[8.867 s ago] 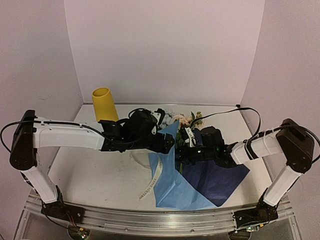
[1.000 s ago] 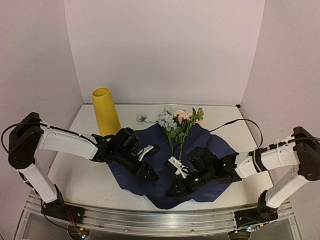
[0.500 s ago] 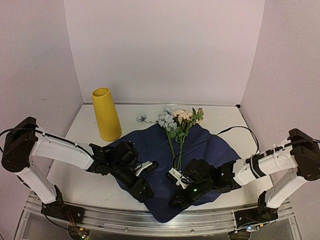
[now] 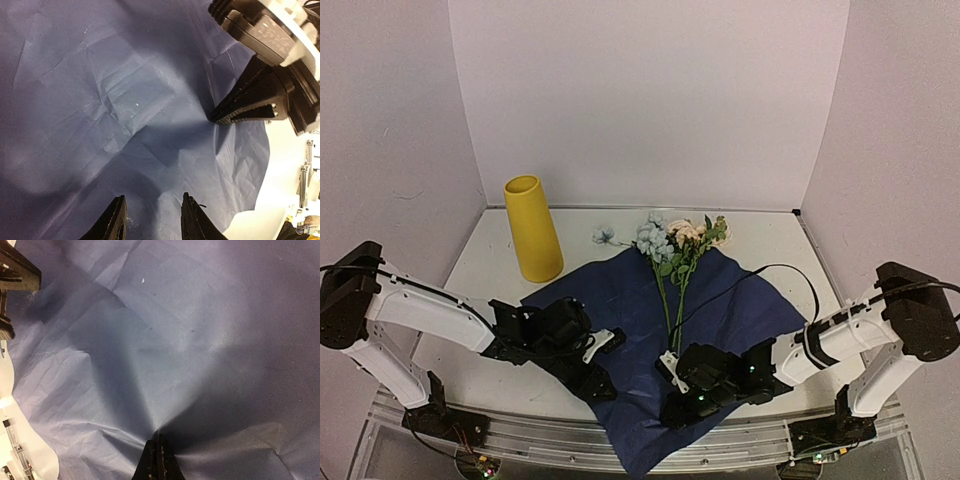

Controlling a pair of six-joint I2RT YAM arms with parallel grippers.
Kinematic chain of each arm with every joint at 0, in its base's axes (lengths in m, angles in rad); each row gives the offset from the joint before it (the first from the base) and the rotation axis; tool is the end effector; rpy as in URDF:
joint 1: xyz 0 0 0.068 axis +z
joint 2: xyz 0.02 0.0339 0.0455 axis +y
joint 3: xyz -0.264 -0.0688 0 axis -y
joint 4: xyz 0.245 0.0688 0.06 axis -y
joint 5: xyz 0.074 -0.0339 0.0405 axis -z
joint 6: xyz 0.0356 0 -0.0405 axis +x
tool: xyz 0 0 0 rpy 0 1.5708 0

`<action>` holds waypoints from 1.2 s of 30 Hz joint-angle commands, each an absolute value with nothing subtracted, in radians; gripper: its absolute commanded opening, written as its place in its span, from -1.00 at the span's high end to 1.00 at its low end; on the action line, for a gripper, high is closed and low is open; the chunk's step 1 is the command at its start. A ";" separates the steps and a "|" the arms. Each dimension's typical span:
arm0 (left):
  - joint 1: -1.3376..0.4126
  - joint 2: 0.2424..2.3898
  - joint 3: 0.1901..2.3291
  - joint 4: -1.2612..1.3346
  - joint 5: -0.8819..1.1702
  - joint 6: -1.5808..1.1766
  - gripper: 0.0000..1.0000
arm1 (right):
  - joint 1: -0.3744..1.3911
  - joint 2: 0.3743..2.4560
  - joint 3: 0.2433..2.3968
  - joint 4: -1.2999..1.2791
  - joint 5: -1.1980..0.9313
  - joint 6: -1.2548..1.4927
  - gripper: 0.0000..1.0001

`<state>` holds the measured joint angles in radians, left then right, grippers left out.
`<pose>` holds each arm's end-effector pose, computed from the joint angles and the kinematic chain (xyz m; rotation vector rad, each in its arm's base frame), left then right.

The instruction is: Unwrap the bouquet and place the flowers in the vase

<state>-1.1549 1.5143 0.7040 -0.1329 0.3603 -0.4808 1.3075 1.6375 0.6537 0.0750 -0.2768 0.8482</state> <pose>0.1018 -0.2616 0.1541 1.0796 2.5817 -1.0094 0.0660 0.2823 0.1208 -0.7884 2.7678 1.0597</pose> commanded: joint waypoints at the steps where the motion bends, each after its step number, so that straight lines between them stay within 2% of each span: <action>1: -1.162 1.526 0.681 -0.135 0.295 -0.502 0.23 | 1.322 1.642 0.709 0.024 -0.206 0.864 1.00; 9: -1.163 1.495 0.650 -0.140 0.272 -0.512 0.24 | 1.322 1.459 0.684 -0.062 -0.150 0.877 1.00; 23: -1.164 1.515 0.595 -0.148 0.244 -0.531 0.24 | 1.322 1.426 0.523 -0.135 -0.144 1.010 1.00; 28: -1.165 1.533 0.599 -0.148 0.249 -0.531 0.24 | 1.322 1.442 0.546 -0.152 -0.133 1.002 1.00; 36: -1.166 1.395 0.667 -0.211 0.236 -0.519 0.23 | 1.322 1.338 0.664 -0.241 -0.097 0.946 1.00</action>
